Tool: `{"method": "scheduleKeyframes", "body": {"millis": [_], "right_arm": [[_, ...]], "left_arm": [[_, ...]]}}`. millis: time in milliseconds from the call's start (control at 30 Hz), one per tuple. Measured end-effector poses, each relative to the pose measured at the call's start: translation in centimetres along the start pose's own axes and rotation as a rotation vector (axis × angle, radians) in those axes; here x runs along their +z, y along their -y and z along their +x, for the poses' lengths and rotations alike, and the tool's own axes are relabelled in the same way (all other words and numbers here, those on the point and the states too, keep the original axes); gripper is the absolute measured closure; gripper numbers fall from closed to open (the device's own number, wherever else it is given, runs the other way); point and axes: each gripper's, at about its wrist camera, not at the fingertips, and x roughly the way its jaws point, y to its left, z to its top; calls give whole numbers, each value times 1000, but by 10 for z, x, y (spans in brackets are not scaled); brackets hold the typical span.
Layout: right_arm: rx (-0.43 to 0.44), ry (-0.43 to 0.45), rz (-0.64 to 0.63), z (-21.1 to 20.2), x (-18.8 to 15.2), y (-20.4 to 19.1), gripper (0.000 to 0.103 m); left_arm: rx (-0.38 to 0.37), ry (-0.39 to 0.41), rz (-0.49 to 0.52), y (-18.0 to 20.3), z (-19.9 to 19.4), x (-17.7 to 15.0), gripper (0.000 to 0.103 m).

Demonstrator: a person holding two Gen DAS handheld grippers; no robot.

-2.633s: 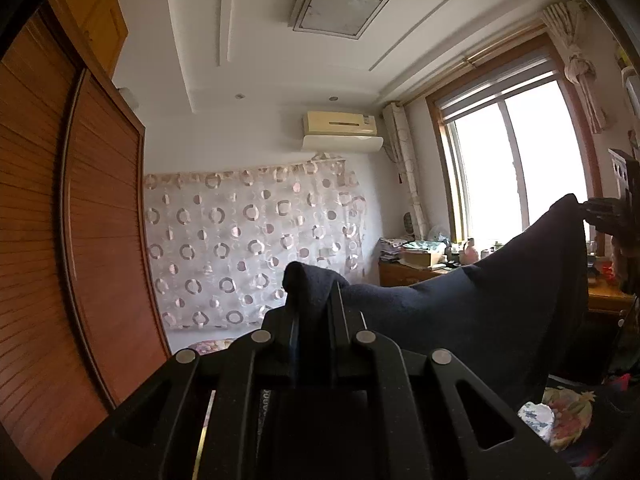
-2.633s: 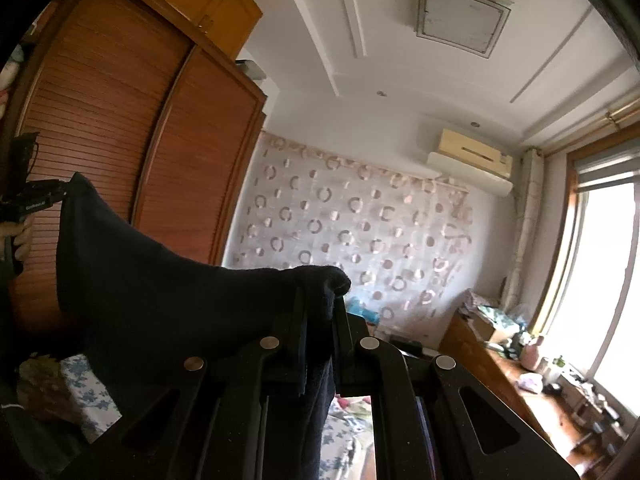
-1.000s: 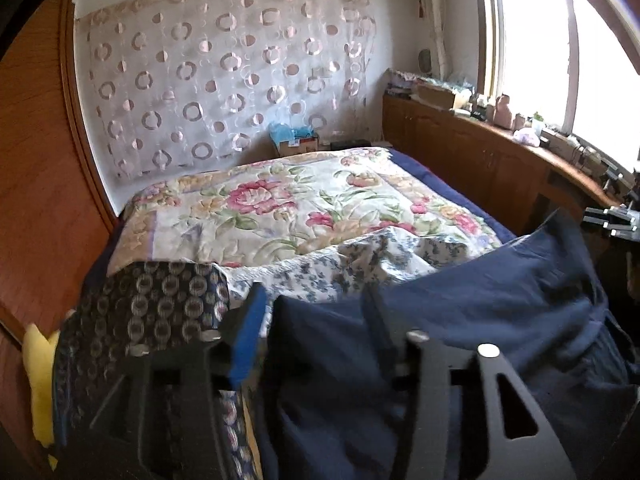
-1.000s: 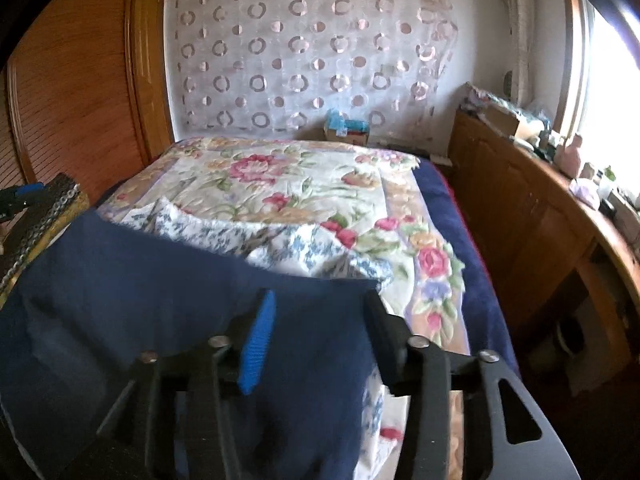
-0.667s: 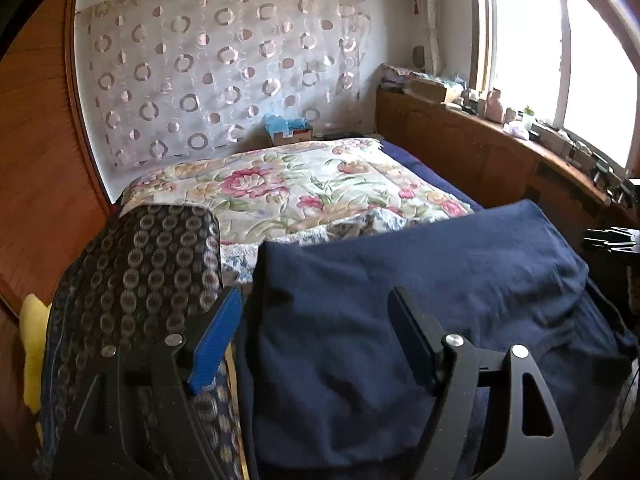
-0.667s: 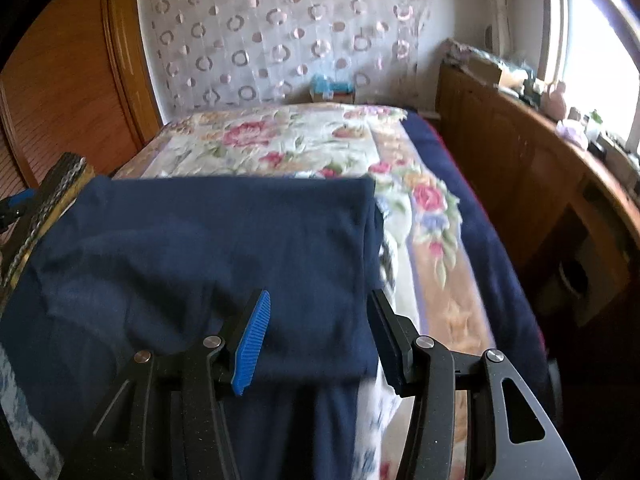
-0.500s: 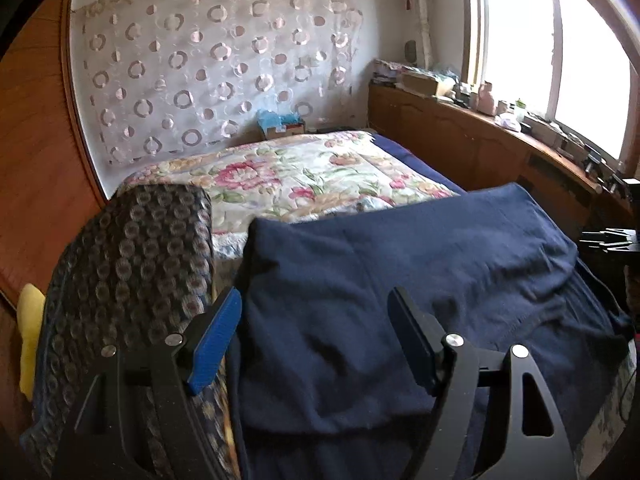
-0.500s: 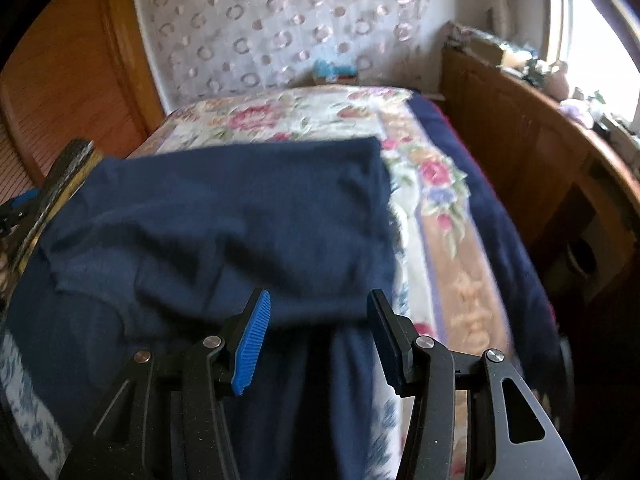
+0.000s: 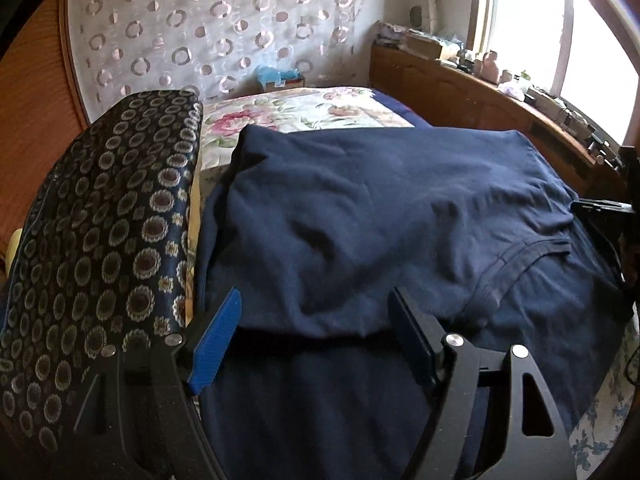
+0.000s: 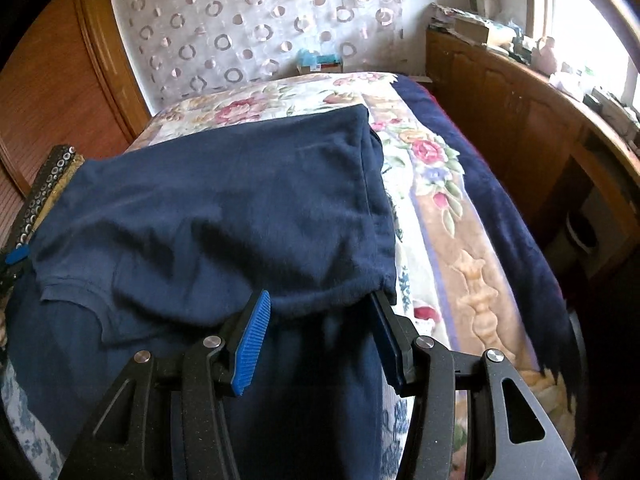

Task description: Fold small clothes

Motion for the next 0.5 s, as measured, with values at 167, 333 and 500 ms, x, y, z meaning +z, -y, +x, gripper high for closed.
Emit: {"method": "scheduleKeyframes", "body": {"millis": [167,333,500], "right_arm": [[-39,30,-30,2,0,-1,51],[-57,29,-51,4,-5,-8,50],[-57,29,-52,6,-4,-5,50]], "left_arm": [[41,-9,-29,4,0,-5,27],[56,1,-71,6,-2,-11,27],[84,-2,-109,8,-4,-15,30]]}}
